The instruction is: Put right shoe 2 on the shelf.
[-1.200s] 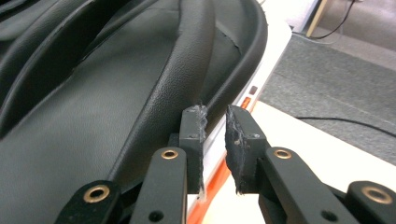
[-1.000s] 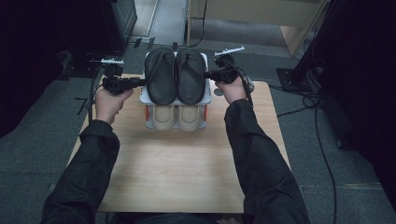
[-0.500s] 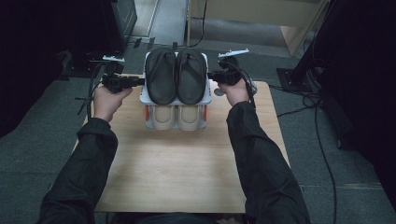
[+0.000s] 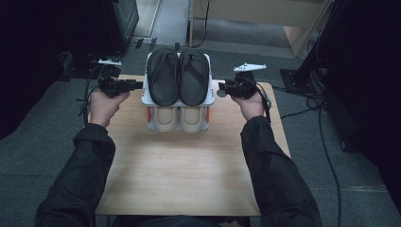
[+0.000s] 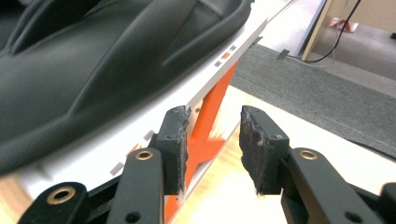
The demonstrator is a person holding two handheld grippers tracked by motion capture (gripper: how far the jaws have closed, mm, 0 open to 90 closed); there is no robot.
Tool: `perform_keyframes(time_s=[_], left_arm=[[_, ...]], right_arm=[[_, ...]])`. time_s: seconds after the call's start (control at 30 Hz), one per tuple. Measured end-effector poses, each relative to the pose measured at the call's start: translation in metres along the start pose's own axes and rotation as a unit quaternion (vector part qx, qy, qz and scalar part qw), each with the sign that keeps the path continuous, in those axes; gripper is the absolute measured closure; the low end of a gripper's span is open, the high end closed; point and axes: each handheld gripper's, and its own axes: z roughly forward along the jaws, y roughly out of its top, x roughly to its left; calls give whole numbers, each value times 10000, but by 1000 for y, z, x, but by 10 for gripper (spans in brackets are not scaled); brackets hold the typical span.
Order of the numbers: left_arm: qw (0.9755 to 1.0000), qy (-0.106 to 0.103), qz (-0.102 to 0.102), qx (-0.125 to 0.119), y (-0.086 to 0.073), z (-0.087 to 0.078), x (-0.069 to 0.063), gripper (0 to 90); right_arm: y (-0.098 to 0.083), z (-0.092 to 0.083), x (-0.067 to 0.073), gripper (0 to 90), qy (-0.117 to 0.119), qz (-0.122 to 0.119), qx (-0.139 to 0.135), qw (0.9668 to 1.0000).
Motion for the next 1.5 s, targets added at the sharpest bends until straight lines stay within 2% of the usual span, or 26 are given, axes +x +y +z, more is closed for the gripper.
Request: perform_keyframes(time_s=[0.1,0.23,0.33,0.43,0.5,0.57,0.7,0.73,0.83,0.9,0.97,1.07,1.13,1.33,1.5], left_arm=[[9999,18,96,33,-2,-3,-3,563],[10000,-13,62,-25,-8,-6,-4,553],[10000,-8,74,20,-13,-5,-2,551],[10000,16,96,-1,-16,-6,-1,548],[10000,-17,50,0,-21,-6,-1,546],[9999,15,80,81,-29,-5,-1,541],[9999,14,68,97,-37,-5,0,538],[9999,22,54,99,-42,-5,0,534],[9999,25,48,106,-47,-5,0,528],[9999,21,36,125,-53,-5,0,519],[9999,23,28,126,-57,-4,-1,514],[9999,12,46,164,-65,-1,-2,504],[9999,-35,38,119,-73,0,-5,498],[9999,-59,81,118,-83,1,-10,478],[9997,-116,153,140,-93,4,-16,450]], right_arm=[[-9,-5,0,609,41,8,-91,9999],[-23,-10,-1,598,95,89,-93,9999],[-33,-12,-1,593,91,87,-103,9999],[-36,-14,-1,587,137,135,-25,9998],[-42,-17,-1,587,149,143,-158,9997],[-48,-17,-1,576,191,127,-19,9997],[-57,-18,2,567,158,78,-98,9998],[-62,-17,2,559,220,105,58,9997],[-68,-18,3,559,196,52,-34,9998],[-74,-17,4,554,240,114,53,9996],[-81,-17,6,554,246,115,-11,9996],[-89,-16,8,550,303,152,57,9994],[-99,-15,12,544,350,255,74,9990],[-119,-12,19,526,385,245,124,9989],[-131,-12,22,520,433,348,165,9983]])
